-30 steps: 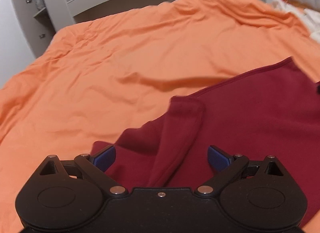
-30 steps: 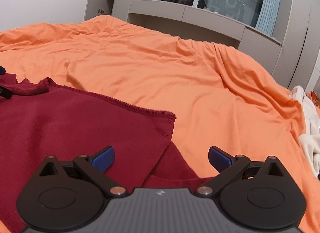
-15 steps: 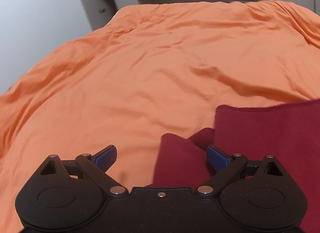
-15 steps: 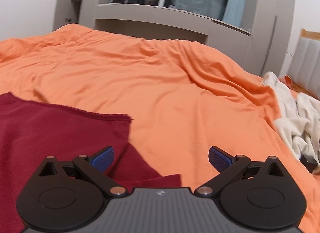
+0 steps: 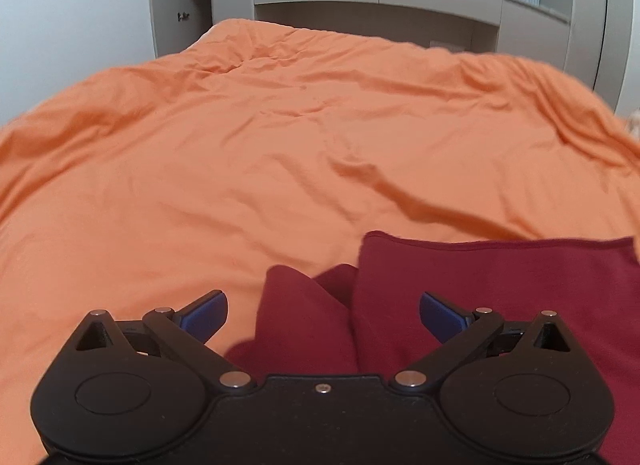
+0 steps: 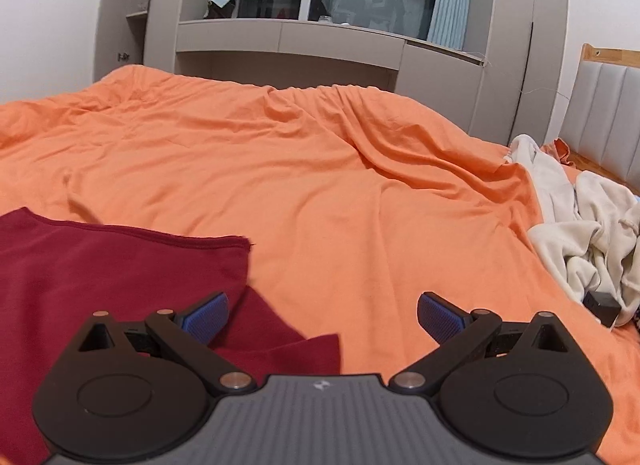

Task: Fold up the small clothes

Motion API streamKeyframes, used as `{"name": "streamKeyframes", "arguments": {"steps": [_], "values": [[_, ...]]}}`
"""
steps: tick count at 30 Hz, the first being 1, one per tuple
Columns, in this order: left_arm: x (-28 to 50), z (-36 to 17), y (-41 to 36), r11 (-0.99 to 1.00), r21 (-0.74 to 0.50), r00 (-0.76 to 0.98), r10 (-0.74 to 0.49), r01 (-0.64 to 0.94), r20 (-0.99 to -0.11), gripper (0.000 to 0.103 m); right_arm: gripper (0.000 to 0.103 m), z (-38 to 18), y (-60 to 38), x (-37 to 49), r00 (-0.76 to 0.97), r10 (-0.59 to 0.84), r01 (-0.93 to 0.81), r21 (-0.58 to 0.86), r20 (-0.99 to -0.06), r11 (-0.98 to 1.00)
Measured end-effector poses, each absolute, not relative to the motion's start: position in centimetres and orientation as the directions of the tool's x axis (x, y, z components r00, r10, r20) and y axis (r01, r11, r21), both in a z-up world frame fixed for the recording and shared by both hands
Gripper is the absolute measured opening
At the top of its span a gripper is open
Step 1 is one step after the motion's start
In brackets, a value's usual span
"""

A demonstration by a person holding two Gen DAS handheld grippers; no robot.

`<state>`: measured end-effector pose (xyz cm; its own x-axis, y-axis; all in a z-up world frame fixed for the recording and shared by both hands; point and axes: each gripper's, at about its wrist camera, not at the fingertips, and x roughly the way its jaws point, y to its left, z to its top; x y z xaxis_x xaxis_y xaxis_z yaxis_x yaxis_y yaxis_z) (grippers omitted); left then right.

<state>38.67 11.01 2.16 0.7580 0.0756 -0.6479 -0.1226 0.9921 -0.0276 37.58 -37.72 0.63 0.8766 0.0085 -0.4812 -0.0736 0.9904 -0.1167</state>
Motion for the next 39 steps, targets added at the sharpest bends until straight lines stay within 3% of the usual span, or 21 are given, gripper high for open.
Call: {"name": "streamKeyframes", "arguments": {"steps": [12, 16, 26, 35, 39], "values": [[30.3, 2.8, 13.5, 0.961, -0.205, 0.821, 0.038, -0.187, -0.570, 0.102, 0.103, 0.9, -32.5, 32.3, 0.905, 0.082, -0.157, -0.150, -0.417, 0.976], [27.8, 2.2, 13.8, 0.951, -0.267, 0.826, -0.021, -0.158, -0.563, 0.102, 0.103, 1.2, -31.1, 30.6, 0.913, 0.139, -0.188, -0.092, -0.384, 0.978], [26.8, 0.7, 13.3, 0.935, -0.335, 0.815, -0.100, -0.120, -0.570, 0.102, 0.103, 0.6, -26.2, 30.6, 0.868, 0.257, -0.230, 0.114, -0.426, 0.966], [27.2, 0.2, 12.0, 0.927, -0.365, 0.807, -0.148, -0.088, -0.571, 0.102, 0.103, -2.8, -20.3, 30.3, 0.856, 0.215, -0.301, -0.115, -0.470, 0.947], [27.3, -0.1, 11.0, 0.939, -0.333, 0.799, -0.140, -0.080, -0.585, 0.102, 0.103, -4.3, -19.4, 30.3, 0.843, 0.203, -0.309, -0.139, -0.499, 0.941]]}}
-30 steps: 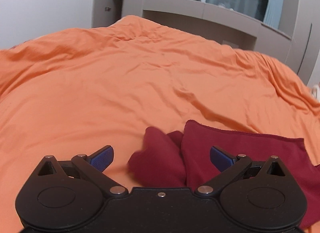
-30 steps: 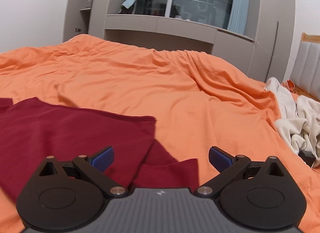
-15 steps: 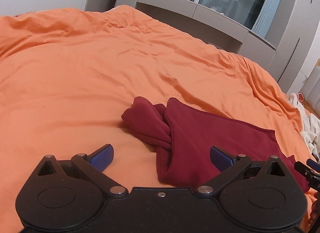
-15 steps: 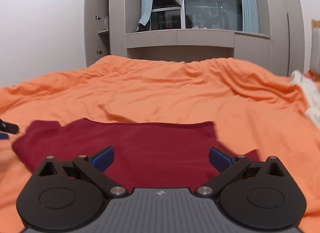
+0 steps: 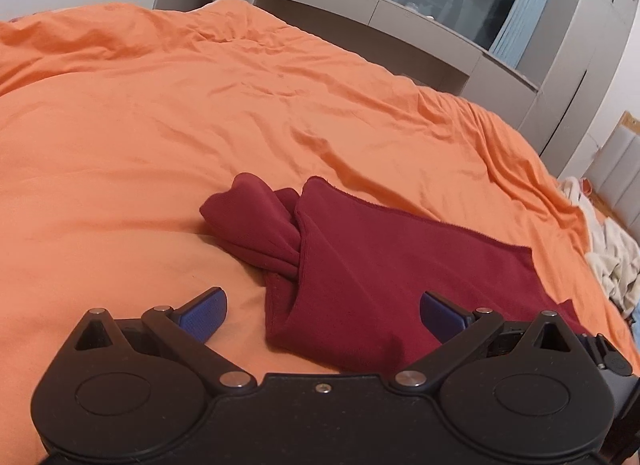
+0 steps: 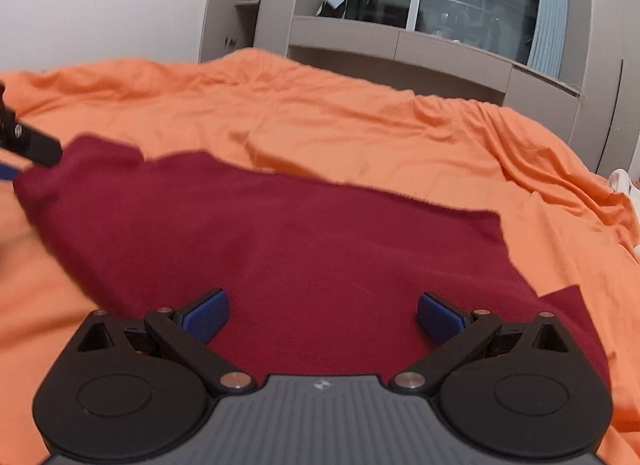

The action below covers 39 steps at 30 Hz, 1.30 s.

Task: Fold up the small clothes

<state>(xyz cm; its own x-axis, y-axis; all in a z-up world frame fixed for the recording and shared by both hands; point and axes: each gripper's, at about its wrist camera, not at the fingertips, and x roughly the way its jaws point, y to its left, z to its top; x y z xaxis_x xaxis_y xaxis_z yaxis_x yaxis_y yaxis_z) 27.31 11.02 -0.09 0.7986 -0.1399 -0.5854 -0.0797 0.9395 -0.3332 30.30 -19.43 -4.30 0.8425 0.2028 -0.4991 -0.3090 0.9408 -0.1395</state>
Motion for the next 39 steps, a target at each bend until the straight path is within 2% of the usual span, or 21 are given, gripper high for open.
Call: {"name": "streamKeyframes", "arguments": {"steps": [6, 23, 29, 34, 39], "values": [[27.6, -0.5, 10.4, 0.954, -0.286, 0.786, -0.109, -0.089, -0.609, 0.102, 0.103, -4.4, -20.4, 30.5, 0.826, 0.237, -0.318, -0.076, -0.512, 0.945], [27.9, -0.6, 10.1, 0.957, -0.272, 0.784, -0.093, -0.100, -0.614, 0.102, 0.103, -4.3, -20.7, 30.6, 0.825, 0.239, -0.319, -0.073, -0.512, 0.945], [28.5, -1.2, 10.6, 0.944, -0.322, 0.800, -0.135, -0.075, -0.585, 0.102, 0.103, -4.4, -20.7, 30.7, 0.824, 0.242, -0.320, -0.069, -0.513, 0.945], [28.7, -1.6, 11.1, 0.903, -0.430, 0.823, -0.235, -0.013, -0.518, 0.102, 0.103, -4.4, -20.7, 30.7, 0.823, 0.244, -0.321, -0.066, -0.513, 0.945], [30.0, -2.2, 11.2, 0.891, -0.453, 0.825, -0.229, -0.036, -0.516, 0.102, 0.103, -4.6, -20.8, 30.8, 0.820, 0.251, -0.323, -0.054, -0.515, 0.945]]}}
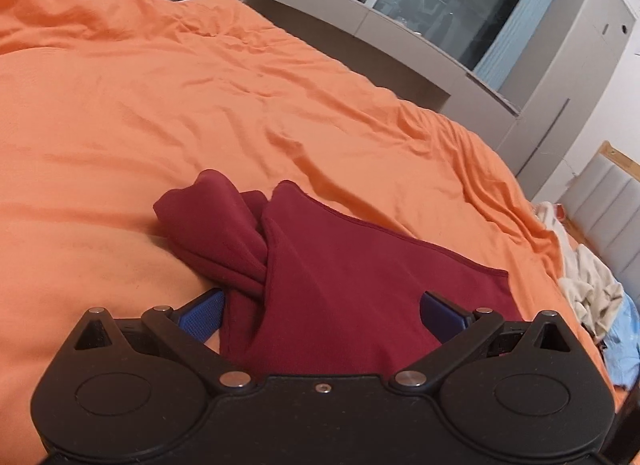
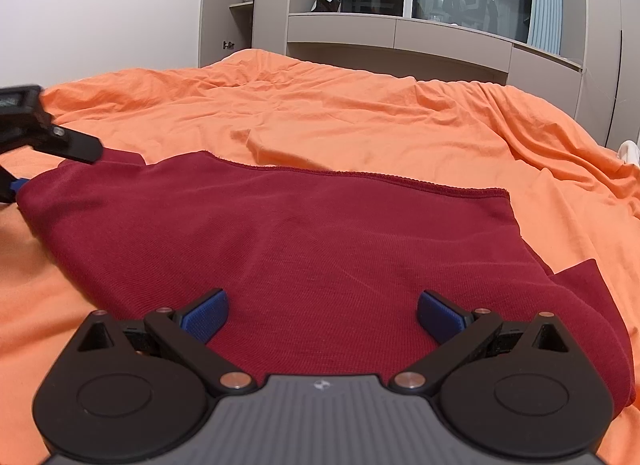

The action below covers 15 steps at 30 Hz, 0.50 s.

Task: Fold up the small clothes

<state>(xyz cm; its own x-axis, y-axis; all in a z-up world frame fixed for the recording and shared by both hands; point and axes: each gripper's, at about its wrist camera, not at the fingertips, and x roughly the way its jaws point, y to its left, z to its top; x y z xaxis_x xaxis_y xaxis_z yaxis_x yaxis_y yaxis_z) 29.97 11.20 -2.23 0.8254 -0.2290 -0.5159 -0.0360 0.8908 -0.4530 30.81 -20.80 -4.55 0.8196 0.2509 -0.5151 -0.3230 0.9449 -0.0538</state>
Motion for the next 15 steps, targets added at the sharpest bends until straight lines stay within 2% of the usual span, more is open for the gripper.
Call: {"name": "streamKeyframes", "arguments": {"steps": [5, 9, 15], "values": [[31.5, -2.8, 10.2, 0.920, -0.379, 0.801, -0.149, -0.103, -0.579, 0.099, 0.103, -4.5, -21.0, 31.0, 0.815, 0.260, -0.326, -0.039, -0.518, 0.945], [31.7, -2.6, 10.0, 0.924, -0.359, 0.801, -0.113, -0.133, -0.588, 0.097, 0.103, -4.6, -21.2, 31.1, 0.810, 0.269, -0.329, -0.024, -0.521, 0.944], [31.4, -2.5, 11.0, 0.901, -0.382, 0.814, -0.057, -0.207, -0.578, 0.075, 0.103, -4.6, -21.4, 31.2, 0.808, 0.274, -0.330, -0.016, -0.521, 0.944]]}}
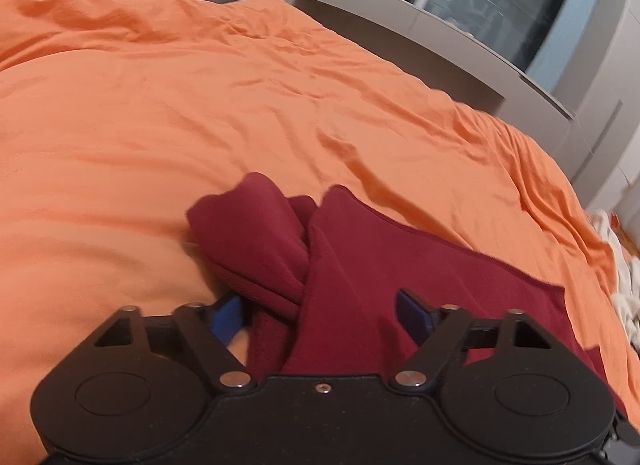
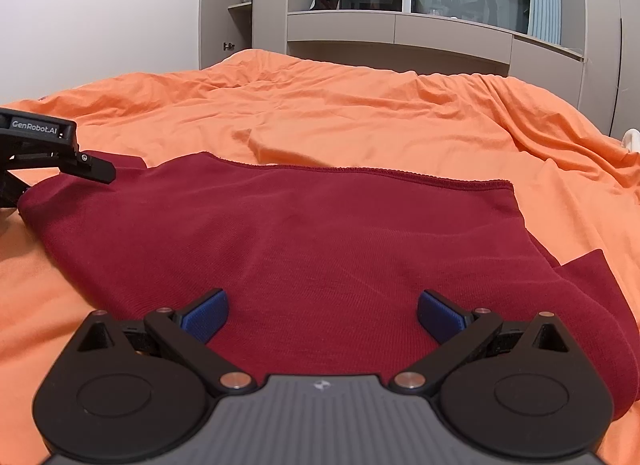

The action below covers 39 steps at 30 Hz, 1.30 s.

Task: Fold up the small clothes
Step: 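Close the left gripper on the bunched end of the shirt, then hold the shirt with the left gripper while the right gripper closes on its other end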

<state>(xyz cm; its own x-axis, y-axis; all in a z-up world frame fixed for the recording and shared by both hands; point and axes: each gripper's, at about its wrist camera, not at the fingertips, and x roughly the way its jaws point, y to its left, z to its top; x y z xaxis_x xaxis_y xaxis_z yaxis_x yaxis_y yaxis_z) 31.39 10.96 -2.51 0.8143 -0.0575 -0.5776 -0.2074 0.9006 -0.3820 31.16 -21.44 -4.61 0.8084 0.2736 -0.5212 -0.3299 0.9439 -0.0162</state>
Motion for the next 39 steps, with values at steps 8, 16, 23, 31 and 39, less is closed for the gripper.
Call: {"name": "streamKeyframes", "arguments": {"steps": [8, 16, 23, 31, 39], "values": [[31.7, -2.5, 11.6, 0.870, -0.409, 0.818, -0.011, -0.276, -0.576, 0.036, 0.103, -4.6, -21.5, 31.2, 0.809, 0.274, -0.330, -0.016, -0.521, 0.944], [32.6, -0.6, 8.5, 0.957, -0.239, 0.841, 0.010, -0.165, -0.542, 0.019, 0.103, -3.9, -21.9, 31.0, 0.798, 0.280, -0.328, 0.006, -0.534, 0.945], [33.1, 2.7, 4.7, 0.981, -0.189, 0.897, -0.053, -0.035, -0.439, 0.018, 0.103, -0.7, -26.0, 30.6, 0.807, 0.227, -0.255, 0.025, -0.545, 0.967], [33.2, 3.8, -2.6, 0.979, -0.103, 0.900, -0.202, 0.176, -0.387, 0.018, 0.103, 3.7, -36.0, 30.3, 0.913, 0.006, 0.009, 0.036, -0.408, 0.999], [31.4, 2.0, -11.3, 0.907, -0.045, 0.811, -0.395, 0.418, -0.431, 0.007, 0.103, 3.4, -41.6, 30.8, 0.899, -0.048, 0.128, 0.158, -0.435, 0.979]]}}
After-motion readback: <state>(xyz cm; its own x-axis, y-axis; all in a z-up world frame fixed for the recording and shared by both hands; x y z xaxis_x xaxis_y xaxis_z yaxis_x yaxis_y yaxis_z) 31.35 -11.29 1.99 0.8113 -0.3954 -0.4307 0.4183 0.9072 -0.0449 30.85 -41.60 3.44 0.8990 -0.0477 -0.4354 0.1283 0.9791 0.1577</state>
